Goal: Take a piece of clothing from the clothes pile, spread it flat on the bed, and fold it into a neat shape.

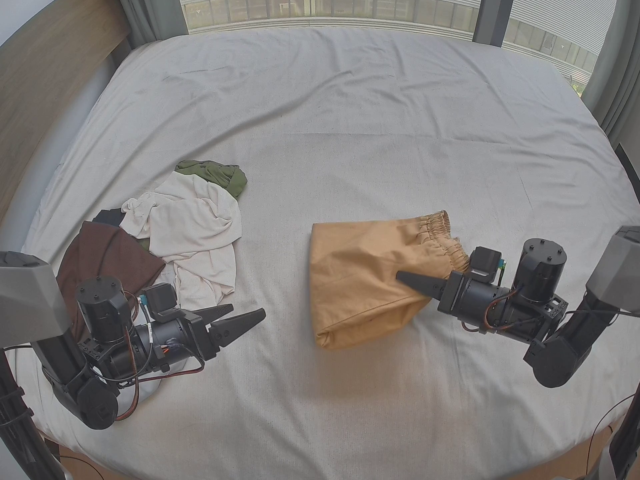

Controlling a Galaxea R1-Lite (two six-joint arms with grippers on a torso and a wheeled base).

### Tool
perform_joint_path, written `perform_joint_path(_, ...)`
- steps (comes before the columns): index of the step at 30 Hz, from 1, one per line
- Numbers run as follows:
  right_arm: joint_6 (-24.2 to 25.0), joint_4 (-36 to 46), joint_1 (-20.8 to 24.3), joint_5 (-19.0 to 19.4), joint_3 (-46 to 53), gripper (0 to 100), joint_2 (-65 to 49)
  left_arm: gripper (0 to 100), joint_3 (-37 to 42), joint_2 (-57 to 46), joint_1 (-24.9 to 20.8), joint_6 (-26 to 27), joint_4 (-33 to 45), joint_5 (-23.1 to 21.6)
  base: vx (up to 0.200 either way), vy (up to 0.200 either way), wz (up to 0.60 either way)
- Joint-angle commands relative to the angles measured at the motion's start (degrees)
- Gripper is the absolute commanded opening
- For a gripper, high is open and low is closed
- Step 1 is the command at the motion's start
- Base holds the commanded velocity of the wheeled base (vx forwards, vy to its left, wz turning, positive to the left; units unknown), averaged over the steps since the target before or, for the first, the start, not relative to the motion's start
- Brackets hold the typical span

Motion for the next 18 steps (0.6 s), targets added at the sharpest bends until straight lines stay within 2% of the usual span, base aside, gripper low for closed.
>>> perform_joint_path(1,0.36,0.0,0.78,0.28,-0.76,0,-5.53,100,0.14,0.05,0.07,0.08,-0.03,0.05,0.0,0.0,0.0)
perform_joint_path(11,0.27,0.79,2.1,0.54,-5.68,0,-5.8,100,0.05,-0.21,2.53,4.39,-0.03,0.05,0.0,0.0,0.0)
perform_joint_path(18,0.27,8.44,2.18,0.54,-15.43,0,-5.71,100,0.14,-0.38,2.44,4.39,-0.03,-0.03,0.0,0.0,0.0)
